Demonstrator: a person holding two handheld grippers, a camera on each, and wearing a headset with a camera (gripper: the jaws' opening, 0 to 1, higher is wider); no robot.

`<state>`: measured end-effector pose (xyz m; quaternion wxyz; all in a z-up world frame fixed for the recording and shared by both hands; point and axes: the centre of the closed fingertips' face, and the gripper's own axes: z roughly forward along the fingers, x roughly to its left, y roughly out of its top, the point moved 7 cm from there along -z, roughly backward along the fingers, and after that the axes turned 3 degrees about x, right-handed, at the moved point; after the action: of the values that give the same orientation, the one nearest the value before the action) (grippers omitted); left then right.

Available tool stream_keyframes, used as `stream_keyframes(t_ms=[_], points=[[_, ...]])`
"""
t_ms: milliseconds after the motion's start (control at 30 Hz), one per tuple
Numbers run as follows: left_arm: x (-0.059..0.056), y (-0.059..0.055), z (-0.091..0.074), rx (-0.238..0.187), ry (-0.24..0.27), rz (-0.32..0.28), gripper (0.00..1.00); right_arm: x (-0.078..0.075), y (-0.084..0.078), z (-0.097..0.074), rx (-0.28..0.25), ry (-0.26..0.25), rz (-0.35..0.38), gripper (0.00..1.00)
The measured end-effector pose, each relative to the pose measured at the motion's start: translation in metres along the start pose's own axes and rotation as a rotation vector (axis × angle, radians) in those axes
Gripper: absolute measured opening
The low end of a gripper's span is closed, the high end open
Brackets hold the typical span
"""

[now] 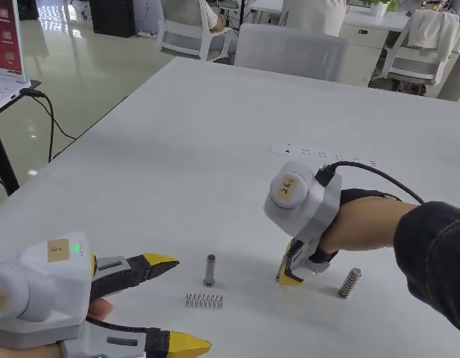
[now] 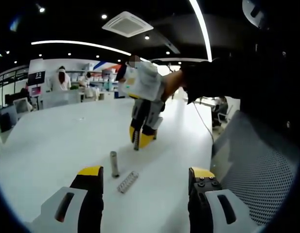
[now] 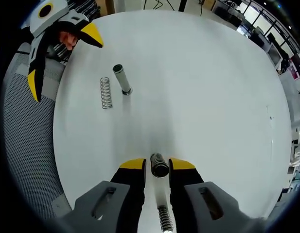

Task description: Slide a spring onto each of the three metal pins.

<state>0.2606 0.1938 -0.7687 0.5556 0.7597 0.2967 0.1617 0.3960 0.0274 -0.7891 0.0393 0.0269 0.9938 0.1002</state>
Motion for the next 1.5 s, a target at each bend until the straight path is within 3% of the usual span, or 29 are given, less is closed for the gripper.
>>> stream_keyframes(t_ms=[500,833,1233,1500], points=[[-0.002,0.001,0.001,0.009,0.002,0.004,0.66,0.001,0.001,-0.019,-0.058,-0.022,-0.024,0.29],[-0.003,0.003,0.001,0.013,0.003,0.007,0.65,0.013,0.014,-0.035,-0.129,-0.008,-0.041,0.31],[-0.003,0.004,0.0,0.018,0.007,0.011,0.65,0.03,0.033,-0.039,-0.177,0.029,-0.074,0.28],[-0.002,0.003,0.001,0.022,0.008,0.01,0.64,0.044,0.042,-0.03,-0.177,0.061,-0.108,0.24]])
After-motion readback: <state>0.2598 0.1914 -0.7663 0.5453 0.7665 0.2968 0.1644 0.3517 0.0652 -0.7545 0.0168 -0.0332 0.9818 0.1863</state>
